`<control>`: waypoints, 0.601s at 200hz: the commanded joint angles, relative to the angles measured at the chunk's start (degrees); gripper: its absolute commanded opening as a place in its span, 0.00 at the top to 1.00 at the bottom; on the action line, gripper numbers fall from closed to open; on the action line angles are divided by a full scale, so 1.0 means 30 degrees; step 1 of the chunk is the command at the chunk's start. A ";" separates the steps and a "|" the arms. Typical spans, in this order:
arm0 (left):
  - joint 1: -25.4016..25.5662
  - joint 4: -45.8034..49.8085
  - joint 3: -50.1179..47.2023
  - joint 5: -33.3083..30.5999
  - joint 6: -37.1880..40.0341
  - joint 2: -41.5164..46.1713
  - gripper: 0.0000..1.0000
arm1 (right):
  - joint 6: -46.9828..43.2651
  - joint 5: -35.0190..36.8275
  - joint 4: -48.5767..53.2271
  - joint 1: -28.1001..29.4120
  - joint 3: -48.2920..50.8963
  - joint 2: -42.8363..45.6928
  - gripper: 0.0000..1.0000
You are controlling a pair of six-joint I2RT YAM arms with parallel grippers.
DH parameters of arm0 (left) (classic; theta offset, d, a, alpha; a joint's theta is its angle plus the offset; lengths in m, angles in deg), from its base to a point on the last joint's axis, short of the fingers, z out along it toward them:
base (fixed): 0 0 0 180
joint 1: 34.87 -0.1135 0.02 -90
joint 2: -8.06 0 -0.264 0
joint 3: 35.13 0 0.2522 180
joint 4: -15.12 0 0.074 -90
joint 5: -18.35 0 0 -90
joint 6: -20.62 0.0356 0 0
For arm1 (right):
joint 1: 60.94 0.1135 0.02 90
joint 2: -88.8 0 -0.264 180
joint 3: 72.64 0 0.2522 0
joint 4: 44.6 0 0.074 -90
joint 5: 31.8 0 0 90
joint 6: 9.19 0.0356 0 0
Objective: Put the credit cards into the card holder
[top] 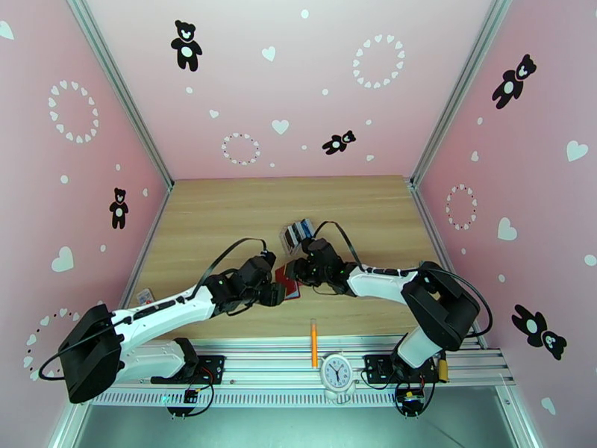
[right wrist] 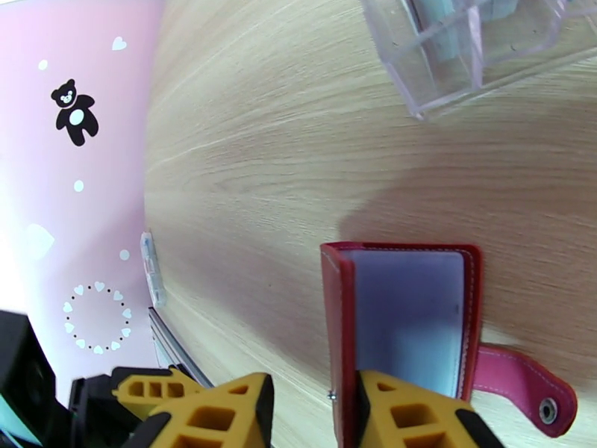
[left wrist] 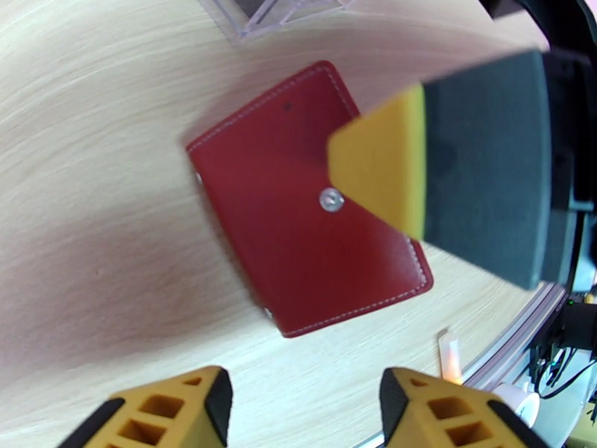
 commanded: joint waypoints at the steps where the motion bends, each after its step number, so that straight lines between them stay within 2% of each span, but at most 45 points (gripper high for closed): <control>1: 0.0545 -0.0167 0.0198 -0.1355 -0.0826 -0.0162 0.38 | 0.0388 -0.0405 -0.0289 0.0302 -0.0648 -0.0418 0.65; 120: 0.1222 -0.1207 -0.0235 -0.2989 -0.2217 0.0533 0.35 | 0.1067 -0.0677 -0.0636 0.1139 -0.1411 -0.0449 0.64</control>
